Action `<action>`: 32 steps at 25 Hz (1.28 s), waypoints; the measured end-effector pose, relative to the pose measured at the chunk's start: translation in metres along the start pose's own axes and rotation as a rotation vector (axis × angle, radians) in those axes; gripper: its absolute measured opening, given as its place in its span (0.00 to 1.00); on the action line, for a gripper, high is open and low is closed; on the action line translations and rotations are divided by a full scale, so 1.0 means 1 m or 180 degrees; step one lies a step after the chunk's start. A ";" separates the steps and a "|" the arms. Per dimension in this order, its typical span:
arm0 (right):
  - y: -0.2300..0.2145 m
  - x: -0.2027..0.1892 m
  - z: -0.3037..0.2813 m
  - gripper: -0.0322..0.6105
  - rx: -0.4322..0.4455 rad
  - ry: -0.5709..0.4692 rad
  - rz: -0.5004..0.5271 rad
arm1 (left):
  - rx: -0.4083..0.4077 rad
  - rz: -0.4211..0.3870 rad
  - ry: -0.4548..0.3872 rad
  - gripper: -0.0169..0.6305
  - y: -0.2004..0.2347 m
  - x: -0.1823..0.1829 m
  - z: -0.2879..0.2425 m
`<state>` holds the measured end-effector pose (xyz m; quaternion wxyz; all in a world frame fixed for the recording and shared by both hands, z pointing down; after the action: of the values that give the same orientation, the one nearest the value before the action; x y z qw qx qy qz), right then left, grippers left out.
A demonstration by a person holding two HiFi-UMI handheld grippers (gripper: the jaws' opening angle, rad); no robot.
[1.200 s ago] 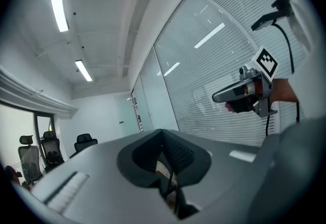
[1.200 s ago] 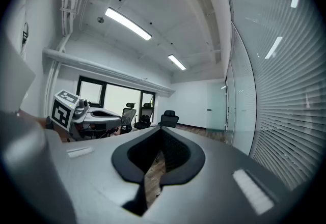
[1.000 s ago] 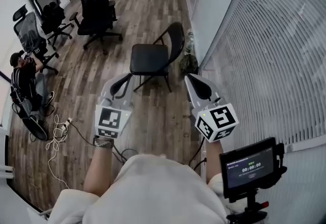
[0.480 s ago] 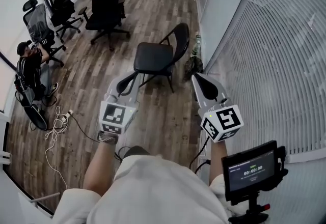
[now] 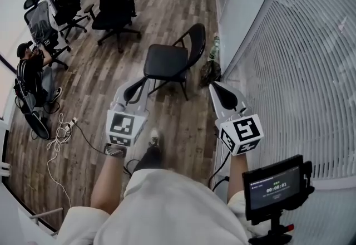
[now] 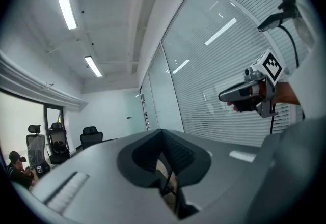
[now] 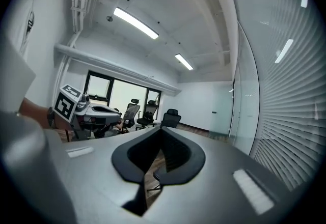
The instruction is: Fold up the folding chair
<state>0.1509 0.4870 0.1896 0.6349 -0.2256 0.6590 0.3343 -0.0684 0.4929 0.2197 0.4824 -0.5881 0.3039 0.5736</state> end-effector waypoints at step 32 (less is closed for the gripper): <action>-0.120 -0.020 -0.210 0.05 -0.0582 0.0105 -0.0068 | -0.0497 0.0178 0.0002 0.02 0.137 -0.067 -0.213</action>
<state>0.0952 0.2510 0.1844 0.6042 -0.2952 0.6336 0.3825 -0.1229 0.2368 0.2286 0.4188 -0.6154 0.2747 0.6087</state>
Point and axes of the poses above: the fingertips, and each gripper's own axes: z backward along the fingers, y to its left, x out of its top, the point moved 4 cm from there along z, backward along the fingers, and after that the axes turned 9 degrees about -y, right-handed, at the moved point
